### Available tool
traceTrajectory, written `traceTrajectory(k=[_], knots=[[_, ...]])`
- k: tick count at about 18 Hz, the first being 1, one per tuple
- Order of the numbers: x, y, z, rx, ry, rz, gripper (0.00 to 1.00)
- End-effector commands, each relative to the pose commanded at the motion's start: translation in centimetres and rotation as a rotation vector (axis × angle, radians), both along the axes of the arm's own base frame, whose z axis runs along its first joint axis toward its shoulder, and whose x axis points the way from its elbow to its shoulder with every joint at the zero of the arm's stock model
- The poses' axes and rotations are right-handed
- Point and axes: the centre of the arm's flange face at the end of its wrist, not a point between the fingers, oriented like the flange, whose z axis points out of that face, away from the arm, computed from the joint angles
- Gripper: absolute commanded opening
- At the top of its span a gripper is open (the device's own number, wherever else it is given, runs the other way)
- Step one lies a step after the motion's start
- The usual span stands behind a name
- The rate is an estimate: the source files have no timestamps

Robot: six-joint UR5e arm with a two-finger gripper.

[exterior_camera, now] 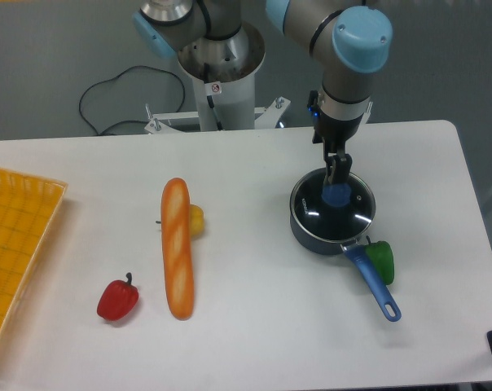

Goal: Open the lid
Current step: 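Lower the gripper onto the lid knob and close around it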

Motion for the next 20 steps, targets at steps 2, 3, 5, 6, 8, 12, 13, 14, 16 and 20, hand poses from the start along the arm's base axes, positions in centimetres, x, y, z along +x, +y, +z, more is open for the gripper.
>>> traceTrajectory(k=[2,3,5,6,8,12,13,14,16,20], knots=[[0.4,0.6,-0.2,-0.005,0.004,-0.014,1.0],[0.2,0.8,-0.2,-0.001,0.017,-0.016,1.0],[-0.4,1.1,-0.9,-0.001,0.017,-0.016,1.0],[-0.6,1.2,-0.9,-0.002,0.018,-0.016,1.0],[-0.6,1.8,-1.0,-0.029,0.042,-0.028,1.0],[-0.8,2.9,-1.7,-0.052,0.093,-0.049,1.0],[-1.0,3.0,-1.8,-0.051,0.102,-0.05,1.0],[-1.2,3.2,-2.2,-0.05,0.103,-0.051,1.0],[-1.5,3.3,-2.4,-0.045,0.114,-0.054,1.0],[-2.0,3.1,-3.0,-0.061,0.117,-0.051,1.0]])
